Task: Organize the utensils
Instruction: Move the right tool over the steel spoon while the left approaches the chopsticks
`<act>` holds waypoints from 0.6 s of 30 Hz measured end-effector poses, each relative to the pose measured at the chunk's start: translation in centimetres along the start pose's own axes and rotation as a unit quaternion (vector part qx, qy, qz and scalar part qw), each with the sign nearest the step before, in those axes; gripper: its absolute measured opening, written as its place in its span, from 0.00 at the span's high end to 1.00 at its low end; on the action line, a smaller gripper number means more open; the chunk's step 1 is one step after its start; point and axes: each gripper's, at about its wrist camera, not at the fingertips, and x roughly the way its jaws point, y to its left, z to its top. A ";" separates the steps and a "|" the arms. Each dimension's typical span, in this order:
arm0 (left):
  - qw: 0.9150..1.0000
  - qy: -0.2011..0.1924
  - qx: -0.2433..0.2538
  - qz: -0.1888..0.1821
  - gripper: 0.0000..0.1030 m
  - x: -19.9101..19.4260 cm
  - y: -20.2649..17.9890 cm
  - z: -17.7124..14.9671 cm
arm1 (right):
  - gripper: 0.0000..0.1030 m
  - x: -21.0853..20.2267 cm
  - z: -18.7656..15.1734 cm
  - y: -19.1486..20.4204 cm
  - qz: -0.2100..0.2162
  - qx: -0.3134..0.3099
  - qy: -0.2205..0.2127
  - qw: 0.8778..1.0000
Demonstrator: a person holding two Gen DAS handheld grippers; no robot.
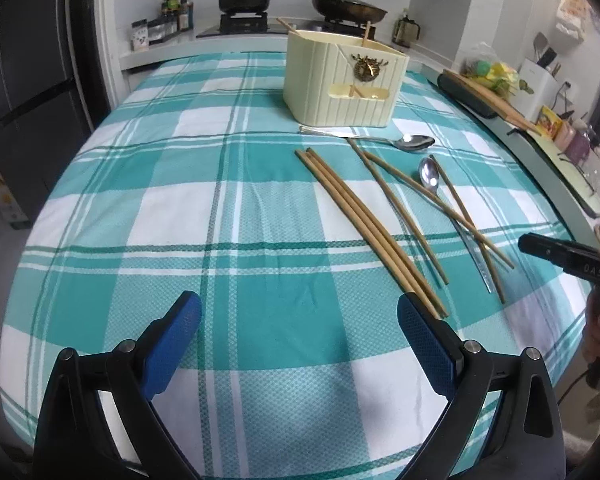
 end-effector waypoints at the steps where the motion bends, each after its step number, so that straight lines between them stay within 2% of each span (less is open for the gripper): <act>1: 1.000 -0.002 0.001 0.000 0.04 -0.2 -0.1 0.0 | 0.59 0.4 -0.1 0.1 0.018 -0.001 0.009 1.000; 3: 1.000 -0.004 -0.002 -0.003 0.04 -0.4 -0.1 -0.1 | 0.59 1.3 -0.3 1.0 0.032 -0.022 0.023 0.999; 5: 1.000 -0.002 -0.004 -0.005 0.04 -0.4 0.0 -0.2 | 0.63 2.3 -0.5 1.9 0.018 -0.057 0.040 0.997; 7: 1.000 0.001 -0.008 -0.002 0.04 -0.4 0.2 -0.3 | 0.75 3.1 -0.7 2.3 0.007 -0.070 0.060 0.996; 8: 1.000 0.002 -0.011 -0.002 0.04 -0.3 0.4 -0.4 | 0.87 3.5 -0.8 2.4 0.012 -0.070 0.070 0.995; 9: 1.000 0.003 -0.013 -0.002 0.04 -0.3 0.5 -0.5 | 0.92 3.6 -0.8 2.5 0.015 -0.072 0.076 0.994; 12: 1.000 0.011 -0.020 -0.004 0.04 0.1 0.5 -0.8 | 0.93 3.3 -0.8 3.6 0.003 -0.093 0.078 0.993; 14: 1.000 0.016 -0.021 -0.006 0.04 0.4 0.4 -0.9 | 0.93 2.8 -0.7 4.4 0.017 -0.083 0.080 0.993; 17: 1.000 0.021 -0.018 -0.010 0.04 0.7 -0.1 -1.1 | 0.94 2.7 -0.6 6.2 0.069 -0.060 0.088 0.992; 18: 1.000 0.022 -0.015 -0.010 0.04 0.7 -0.2 -1.1 | 0.93 2.8 -0.7 7.0 0.065 -0.065 0.091 0.992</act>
